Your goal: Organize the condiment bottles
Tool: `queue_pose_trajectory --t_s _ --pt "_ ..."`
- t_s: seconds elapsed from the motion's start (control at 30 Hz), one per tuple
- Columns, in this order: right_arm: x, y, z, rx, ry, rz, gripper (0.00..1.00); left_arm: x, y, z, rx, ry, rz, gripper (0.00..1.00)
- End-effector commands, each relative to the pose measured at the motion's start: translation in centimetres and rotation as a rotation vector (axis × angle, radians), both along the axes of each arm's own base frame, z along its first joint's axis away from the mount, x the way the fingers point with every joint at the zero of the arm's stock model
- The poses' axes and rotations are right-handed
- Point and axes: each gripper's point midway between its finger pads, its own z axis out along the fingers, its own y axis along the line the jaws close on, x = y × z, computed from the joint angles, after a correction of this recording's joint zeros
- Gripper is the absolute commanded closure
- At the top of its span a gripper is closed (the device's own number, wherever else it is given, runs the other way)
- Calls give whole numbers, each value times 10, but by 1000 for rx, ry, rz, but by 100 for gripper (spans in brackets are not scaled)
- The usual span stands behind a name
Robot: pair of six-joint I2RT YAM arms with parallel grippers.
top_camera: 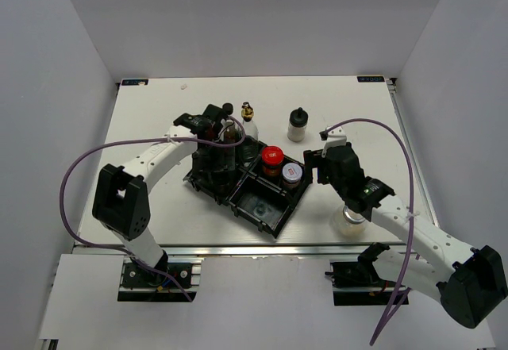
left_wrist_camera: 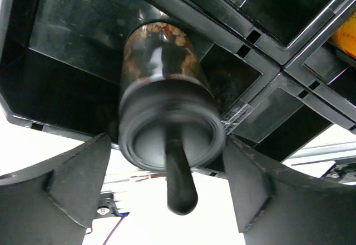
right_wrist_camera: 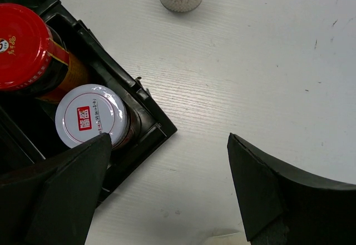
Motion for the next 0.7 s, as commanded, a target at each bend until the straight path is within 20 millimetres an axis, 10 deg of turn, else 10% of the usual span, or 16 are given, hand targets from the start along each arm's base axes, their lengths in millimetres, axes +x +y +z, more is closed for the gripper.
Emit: queue_pose_trajectory --t_s 0.0,0.67 --pt "7 -3 8 13 -29 -37 11 6 -5 14 -37 -56 -17 8" --pt "10 0 19 39 -47 -42 11 -4 29 49 48 -181 55 2"
